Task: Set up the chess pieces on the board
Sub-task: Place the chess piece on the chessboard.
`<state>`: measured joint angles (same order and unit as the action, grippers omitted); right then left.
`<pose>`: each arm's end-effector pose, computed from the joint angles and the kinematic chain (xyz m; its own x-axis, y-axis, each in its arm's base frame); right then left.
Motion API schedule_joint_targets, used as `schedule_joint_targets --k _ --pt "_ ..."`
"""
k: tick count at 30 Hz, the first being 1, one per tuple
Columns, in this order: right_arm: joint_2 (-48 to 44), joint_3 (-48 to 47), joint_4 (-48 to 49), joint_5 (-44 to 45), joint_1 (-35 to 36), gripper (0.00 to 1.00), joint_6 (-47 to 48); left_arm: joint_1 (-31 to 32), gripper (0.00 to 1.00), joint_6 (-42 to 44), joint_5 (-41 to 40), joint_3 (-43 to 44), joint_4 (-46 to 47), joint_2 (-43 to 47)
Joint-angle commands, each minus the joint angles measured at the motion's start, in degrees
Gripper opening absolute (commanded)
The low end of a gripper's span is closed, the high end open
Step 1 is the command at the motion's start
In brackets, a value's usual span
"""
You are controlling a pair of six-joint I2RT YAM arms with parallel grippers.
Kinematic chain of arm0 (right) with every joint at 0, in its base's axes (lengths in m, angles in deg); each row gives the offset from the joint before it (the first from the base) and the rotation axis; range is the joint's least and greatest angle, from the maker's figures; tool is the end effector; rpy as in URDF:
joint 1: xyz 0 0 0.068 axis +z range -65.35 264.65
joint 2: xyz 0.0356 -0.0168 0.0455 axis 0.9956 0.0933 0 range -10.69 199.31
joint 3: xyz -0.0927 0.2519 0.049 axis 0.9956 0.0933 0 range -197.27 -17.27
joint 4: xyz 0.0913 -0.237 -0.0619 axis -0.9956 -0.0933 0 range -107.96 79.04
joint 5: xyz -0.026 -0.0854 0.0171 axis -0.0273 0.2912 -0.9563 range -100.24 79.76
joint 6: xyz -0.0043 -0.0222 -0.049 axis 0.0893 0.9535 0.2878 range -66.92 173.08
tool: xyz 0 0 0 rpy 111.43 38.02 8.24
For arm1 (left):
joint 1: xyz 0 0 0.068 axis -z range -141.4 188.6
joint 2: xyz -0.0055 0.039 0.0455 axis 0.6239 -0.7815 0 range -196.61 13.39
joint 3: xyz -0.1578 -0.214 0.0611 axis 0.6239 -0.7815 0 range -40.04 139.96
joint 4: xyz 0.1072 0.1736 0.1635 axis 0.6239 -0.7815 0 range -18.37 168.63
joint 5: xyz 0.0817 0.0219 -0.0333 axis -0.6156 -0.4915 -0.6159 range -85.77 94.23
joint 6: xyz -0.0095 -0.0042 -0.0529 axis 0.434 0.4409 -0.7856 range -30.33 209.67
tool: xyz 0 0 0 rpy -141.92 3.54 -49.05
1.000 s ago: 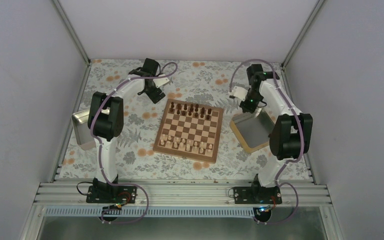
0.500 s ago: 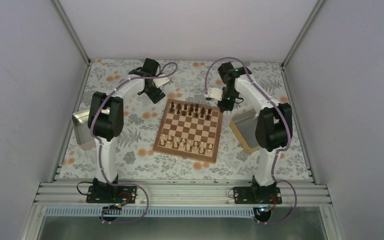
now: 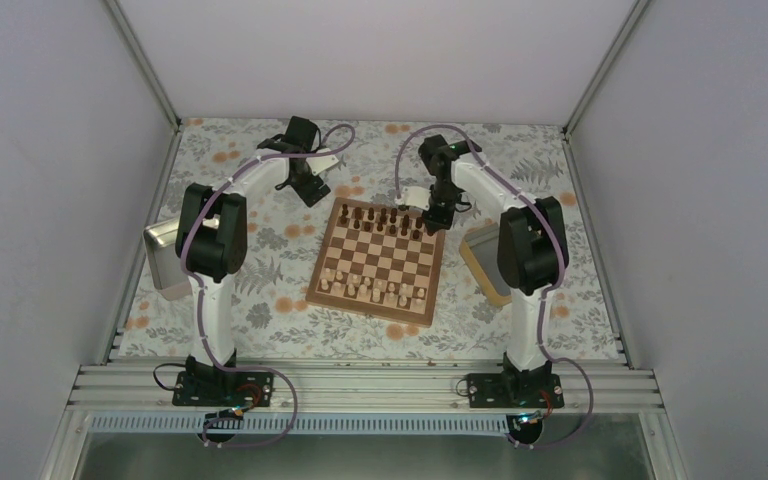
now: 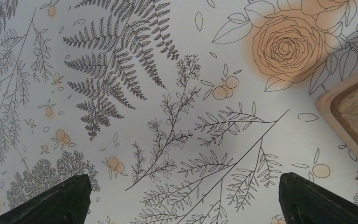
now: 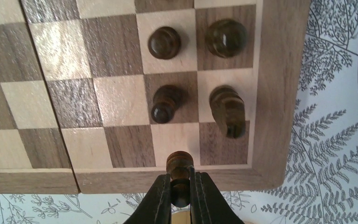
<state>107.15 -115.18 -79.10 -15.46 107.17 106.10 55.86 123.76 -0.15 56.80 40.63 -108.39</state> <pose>0.3662 0.1554 0.2104 -0.2485 -0.9642 -0.0927 -0.9686 0.2469 0.0278 0.4366 -0.1327 0.1916 -0.5570 0.7583 -0.3386 0.6942 0.6490 0.3114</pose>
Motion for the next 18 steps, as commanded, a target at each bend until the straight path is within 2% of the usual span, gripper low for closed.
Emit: schedule_joint_targets --k 1,18 --pt "0.8 -1.0 0.4 -1.5 1.2 0.06 -1.0 0.3 1.00 0.7 -0.6 -0.1 0.7 1.8" --pt "1.5 1.4 1.0 -0.9 1.4 0.07 -1.6 0.3 1.00 0.6 0.0 -0.1 0.6 1.7"
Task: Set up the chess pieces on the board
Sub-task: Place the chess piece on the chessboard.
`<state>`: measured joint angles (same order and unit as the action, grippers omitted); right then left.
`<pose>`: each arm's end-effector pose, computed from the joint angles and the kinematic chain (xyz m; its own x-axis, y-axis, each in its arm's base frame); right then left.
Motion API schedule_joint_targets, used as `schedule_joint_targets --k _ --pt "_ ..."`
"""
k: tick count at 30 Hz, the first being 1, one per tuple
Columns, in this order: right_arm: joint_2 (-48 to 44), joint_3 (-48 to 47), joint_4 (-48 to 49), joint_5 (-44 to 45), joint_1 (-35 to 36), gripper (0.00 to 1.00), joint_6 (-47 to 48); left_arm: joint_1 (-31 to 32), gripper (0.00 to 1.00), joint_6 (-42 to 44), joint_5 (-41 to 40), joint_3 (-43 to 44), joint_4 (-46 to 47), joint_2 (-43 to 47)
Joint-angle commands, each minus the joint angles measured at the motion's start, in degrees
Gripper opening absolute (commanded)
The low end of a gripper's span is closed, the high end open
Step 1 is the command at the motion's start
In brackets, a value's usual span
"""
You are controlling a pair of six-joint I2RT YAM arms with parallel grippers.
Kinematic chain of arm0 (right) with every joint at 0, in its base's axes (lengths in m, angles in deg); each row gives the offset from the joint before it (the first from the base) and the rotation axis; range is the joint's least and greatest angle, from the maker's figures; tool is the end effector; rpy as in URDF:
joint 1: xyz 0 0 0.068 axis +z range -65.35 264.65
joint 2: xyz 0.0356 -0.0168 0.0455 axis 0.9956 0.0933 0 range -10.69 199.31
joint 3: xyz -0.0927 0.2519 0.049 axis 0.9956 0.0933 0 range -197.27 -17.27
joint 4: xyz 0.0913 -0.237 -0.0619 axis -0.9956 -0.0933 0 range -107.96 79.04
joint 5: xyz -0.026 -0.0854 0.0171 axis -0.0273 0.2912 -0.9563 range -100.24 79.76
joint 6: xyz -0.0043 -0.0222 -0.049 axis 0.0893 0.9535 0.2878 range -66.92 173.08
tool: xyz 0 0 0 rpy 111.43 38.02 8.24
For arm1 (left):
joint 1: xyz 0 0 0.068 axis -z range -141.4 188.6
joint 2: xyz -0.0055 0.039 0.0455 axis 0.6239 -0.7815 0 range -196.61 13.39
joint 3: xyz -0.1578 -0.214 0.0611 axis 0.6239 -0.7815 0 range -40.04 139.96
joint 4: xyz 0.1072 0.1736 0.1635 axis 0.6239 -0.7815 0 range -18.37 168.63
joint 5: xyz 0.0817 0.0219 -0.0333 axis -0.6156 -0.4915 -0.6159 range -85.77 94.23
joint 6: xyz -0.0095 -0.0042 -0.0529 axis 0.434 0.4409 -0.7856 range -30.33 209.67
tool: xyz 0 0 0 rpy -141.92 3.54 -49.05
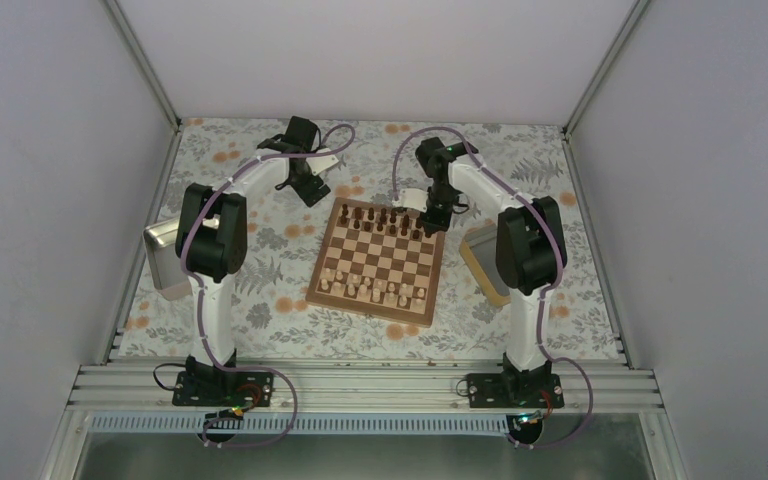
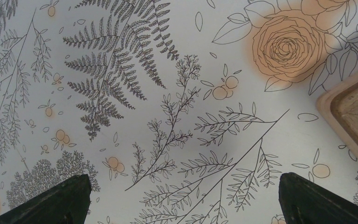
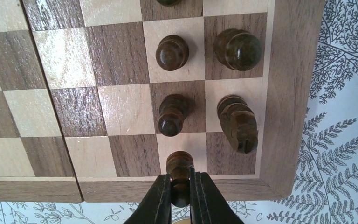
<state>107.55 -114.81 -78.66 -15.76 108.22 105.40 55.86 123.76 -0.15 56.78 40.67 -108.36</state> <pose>0.3638 0.1625 0.2062 -0.2431 -0.9655 -0.0930 -0.9699 0.2407 0.0367 0.4366 -0.1327 0.1917 -0.5568 0.7582 -0.3393 0.6939 0.6491 0.3118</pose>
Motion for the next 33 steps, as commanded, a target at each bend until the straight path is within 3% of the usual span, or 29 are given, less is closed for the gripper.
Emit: schedule_joint_targets --k 1,10,22,29,33 --pt "1.2 1.2 0.7 -0.5 0.3 0.07 -0.9 0.3 1.00 0.6 -0.1 -0.1 0.5 1.7" --pt "1.2 1.7 1.4 -0.1 0.3 0.10 -0.9 0.2 1.00 0.6 -0.1 -0.2 0.7 1.7" --pt "-0.3 2.3 1.8 0.8 0.2 0.27 -1.2 0.3 1.00 0.6 0.0 -0.4 0.8 1.8" --pt "-6.2 1.4 -0.7 0.3 -2.0 0.32 -1.2 0.3 1.00 0.7 -0.3 -0.7 0.9 1.9" --pt "-13.5 3.8 -3.1 2.9 -8.2 0.33 -0.9 0.2 1.00 0.9 -0.8 -0.7 0.8 2.2"
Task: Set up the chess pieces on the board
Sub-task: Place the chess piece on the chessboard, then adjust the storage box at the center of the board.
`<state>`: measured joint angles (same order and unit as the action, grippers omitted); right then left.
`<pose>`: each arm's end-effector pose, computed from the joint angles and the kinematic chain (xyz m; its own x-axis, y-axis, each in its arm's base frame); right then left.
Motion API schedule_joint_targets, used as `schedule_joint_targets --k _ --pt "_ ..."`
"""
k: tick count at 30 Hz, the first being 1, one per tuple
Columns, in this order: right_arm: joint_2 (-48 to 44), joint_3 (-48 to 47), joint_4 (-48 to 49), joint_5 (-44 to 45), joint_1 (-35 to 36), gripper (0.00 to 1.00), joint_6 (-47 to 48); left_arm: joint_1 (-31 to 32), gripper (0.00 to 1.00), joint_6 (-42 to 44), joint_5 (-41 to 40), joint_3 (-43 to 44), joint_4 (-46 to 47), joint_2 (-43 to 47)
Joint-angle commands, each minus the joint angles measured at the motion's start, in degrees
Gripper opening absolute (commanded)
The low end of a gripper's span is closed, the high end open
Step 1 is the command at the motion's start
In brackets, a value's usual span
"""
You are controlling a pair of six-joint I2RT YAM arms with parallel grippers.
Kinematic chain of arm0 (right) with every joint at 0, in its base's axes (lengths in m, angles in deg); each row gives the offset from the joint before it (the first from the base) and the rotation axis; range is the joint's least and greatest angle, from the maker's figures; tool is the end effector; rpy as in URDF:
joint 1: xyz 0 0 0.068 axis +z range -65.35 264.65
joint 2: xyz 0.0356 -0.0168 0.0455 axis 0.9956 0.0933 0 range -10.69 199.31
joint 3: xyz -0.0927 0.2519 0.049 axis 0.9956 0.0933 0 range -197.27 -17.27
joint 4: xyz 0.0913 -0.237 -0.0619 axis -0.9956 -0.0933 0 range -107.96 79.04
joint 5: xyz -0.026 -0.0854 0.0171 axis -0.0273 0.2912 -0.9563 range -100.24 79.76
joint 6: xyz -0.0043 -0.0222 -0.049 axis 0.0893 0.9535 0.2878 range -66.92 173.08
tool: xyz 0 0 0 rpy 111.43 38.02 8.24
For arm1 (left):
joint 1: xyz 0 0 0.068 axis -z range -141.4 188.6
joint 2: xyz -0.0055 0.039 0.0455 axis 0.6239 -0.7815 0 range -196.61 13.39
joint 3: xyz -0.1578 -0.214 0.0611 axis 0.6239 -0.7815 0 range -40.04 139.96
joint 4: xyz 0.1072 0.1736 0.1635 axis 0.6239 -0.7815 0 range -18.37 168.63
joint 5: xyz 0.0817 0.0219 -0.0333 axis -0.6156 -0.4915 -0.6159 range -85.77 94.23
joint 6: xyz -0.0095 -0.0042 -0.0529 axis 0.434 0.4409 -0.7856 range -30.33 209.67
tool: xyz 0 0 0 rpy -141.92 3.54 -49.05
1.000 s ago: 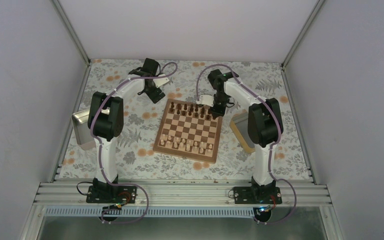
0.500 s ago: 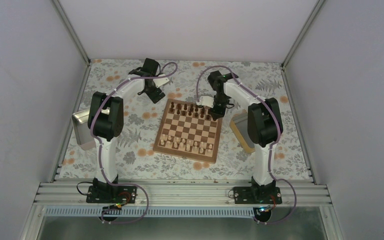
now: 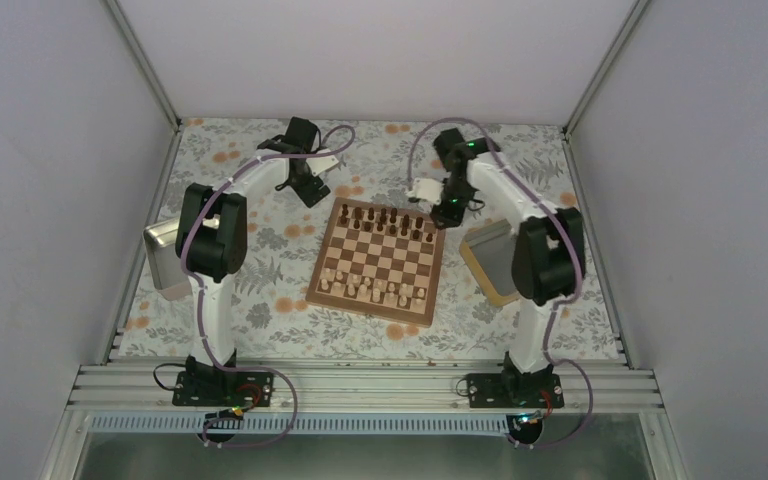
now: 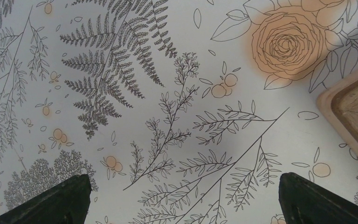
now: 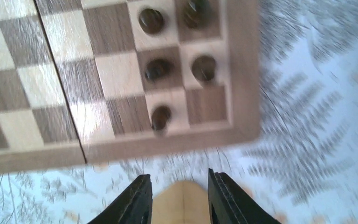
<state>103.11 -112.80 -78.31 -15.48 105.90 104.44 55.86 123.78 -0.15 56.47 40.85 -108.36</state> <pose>0.3589 0.1431 0.2260 -0.2933 -0.9486 -0.1187 -0.9553 0.2957 -0.0028 0.4361 -0.1326 0.1903 -0.5572 0.7587 -0.3375 0.6948 0.6486 0.3108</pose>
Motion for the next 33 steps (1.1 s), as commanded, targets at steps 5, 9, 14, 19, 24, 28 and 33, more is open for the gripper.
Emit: schedule_joint_targets --k 5,9,14,19,24,28,33 --pt "-20.9 13.0 -1.1 8.1 -18.8 0.44 8.2 -0.6 1.00 0.9 -0.8 0.0 0.4 3.8" --pt "-30.8 25.8 10.6 12.0 -24.8 0.51 23.8 -0.8 1.00 0.7 -0.5 -1.0 0.9 3.4" --pt "-36.2 26.6 13.8 3.4 -35.4 0.52 50.0 -0.8 1.00 0.6 -0.1 -1.0 1.1 3.2" --pt "-35.4 30.3 22.4 3.4 -40.2 0.51 62.5 -0.9 1.00 0.5 0.1 -1.7 1.5 3.8" --pt "-33.8 34.3 27.4 -1.0 -43.6 0.51 71.7 -0.9 1.00 0.6 -0.1 -2.5 2.0 4.0" --pt "-33.9 36.6 28.8 -1.9 -44.3 0.51 77.5 -0.9 1.00 0.6 -0.4 -2.8 2.2 4.1" --pt "-33.3 36.9 25.8 -1.1 -44.3 0.50 81.8 -1.1 1.00 0.7 -0.2 -3.0 2.4 3.7"
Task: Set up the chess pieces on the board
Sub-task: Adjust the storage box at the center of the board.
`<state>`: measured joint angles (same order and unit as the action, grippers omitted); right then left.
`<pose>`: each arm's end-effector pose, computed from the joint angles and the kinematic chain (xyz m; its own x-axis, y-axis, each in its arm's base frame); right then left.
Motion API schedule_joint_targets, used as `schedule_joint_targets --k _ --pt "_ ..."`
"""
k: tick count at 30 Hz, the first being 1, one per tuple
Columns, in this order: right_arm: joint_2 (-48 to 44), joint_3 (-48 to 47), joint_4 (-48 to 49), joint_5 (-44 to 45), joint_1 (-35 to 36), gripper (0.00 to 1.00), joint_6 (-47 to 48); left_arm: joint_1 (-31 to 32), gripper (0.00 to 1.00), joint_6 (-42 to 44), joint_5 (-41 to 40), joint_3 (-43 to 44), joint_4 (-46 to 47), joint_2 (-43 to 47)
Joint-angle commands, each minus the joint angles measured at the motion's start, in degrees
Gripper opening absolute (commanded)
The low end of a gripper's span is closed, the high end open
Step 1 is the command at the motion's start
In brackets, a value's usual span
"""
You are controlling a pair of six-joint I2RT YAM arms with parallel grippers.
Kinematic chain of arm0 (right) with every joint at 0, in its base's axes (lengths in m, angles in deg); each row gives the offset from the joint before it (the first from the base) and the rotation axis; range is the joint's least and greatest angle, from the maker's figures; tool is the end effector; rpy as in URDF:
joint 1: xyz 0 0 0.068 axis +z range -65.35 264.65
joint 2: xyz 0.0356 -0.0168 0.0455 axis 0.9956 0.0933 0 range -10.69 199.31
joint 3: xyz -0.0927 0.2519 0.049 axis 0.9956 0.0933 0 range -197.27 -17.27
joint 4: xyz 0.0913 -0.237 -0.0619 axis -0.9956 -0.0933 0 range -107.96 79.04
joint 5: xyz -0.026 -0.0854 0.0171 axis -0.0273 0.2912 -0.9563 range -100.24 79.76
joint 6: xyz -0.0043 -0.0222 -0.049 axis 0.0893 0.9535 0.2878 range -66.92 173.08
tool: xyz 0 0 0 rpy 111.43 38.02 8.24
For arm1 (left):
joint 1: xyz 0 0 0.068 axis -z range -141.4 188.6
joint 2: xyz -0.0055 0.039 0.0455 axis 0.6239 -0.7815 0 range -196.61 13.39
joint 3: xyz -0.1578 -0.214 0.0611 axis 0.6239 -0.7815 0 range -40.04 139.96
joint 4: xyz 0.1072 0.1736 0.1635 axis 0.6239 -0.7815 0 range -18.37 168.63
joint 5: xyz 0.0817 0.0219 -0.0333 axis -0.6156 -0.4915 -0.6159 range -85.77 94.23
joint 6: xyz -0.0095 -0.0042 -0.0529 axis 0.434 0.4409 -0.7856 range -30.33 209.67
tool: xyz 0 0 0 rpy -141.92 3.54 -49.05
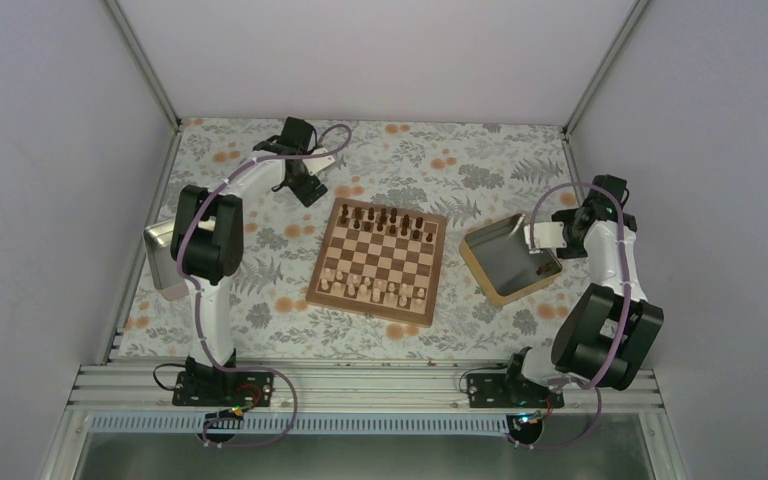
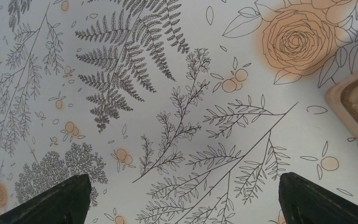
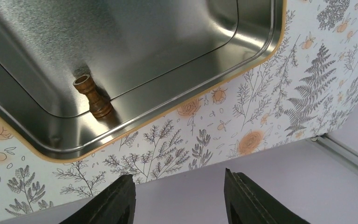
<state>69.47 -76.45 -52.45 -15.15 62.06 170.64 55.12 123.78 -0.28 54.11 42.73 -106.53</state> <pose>0.2558 -0.1031 0.2448 0.0718 -0.9866 0.1466 -0.8861 -0.1306 -0.4448 0.4326 -0.1253 0.1935 -0.5598 0.7492 -0.3541 0.6783 0.6597 0.3235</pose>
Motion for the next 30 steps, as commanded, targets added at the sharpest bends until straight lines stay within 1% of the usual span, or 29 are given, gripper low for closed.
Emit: schedule_joint_targets --k 1,7,10,11,12,14,15,17,19,20,21,22,24,29,30 --pt "0.1 0.5 -0.3 -1.8 -0.4 0.50 16.2 -0.4 1.00 0.7 0.1 -0.6 0.6 1.7" --pt "-0.4 0.6 -7.5 1.1 -0.4 0.48 19.5 -0.9 1.00 0.7 0.9 -0.5 0.4 0.8" --pt "0.0 -0.4 -9.7 0.5 0.1 0.49 19.2 -0.9 1.00 0.7 1.3 -0.4 0.3 0.1" --pt "0.6 -1.1 -10.5 0.1 0.7 0.48 18.0 -0.9 1.00 0.6 1.3 -0.2 0.1 -0.2" --pt "1.6 -2.3 -11.3 -0.7 1.6 0.46 15.1 -0.9 1.00 0.6 1.3 0.0 -0.1 -0.3" --pt "5.5 -7.8 -15.8 -1.3 3.9 0.50 6.4 -0.9 1.00 0.5 1.2 0.2 -0.4 -0.3" --pt "8.5 -11.3 -18.7 -2.1 4.8 0.52 1.1 -0.9 1.00 0.4 1.3 0.2 -0.4 -0.1" --pt "15.4 -19.3 -23.0 -3.3 6.6 0.57 -12.9 -0.9 1.00 0.5 1.1 0.3 -0.6 0.1" --pt "22.1 -26.3 -26.1 -2.0 8.2 0.62 -26.2 -0.9 1.00 0.4 0.9 0.1 -0.7 0.6" --pt "24.5 -28.7 -27.2 -0.8 8.6 0.64 -31.0 -0.9 1.00 0.4 0.8 0.1 -0.6 0.7" --pt "26.5 -30.2 -28.2 -0.2 8.8 0.61 -35.0 -0.9 1.00 0.4 0.8 0.1 -0.7 0.8" --pt "27.9 -31.1 -29.1 0.3 8.9 0.58 -38.6 -0.9 1.00 0.3 0.8 0.2 -0.8 0.8" --pt "29.7 -31.2 -30.8 1.1 9.3 0.56 -43.1 -0.9 1.00 0.3 0.9 0.1 -0.8 0.8" --pt "29.3 -26.9 -30.5 1.5 9.4 0.49 -49.1 -0.8 1.00 0.3 1.0 0.2 -1.0 0.7" --pt "29.3 -26.1 -30.0 1.6 9.4 0.45 -50.2 -0.9 1.00 0.2 1.1 0.2 -1.0 0.7"
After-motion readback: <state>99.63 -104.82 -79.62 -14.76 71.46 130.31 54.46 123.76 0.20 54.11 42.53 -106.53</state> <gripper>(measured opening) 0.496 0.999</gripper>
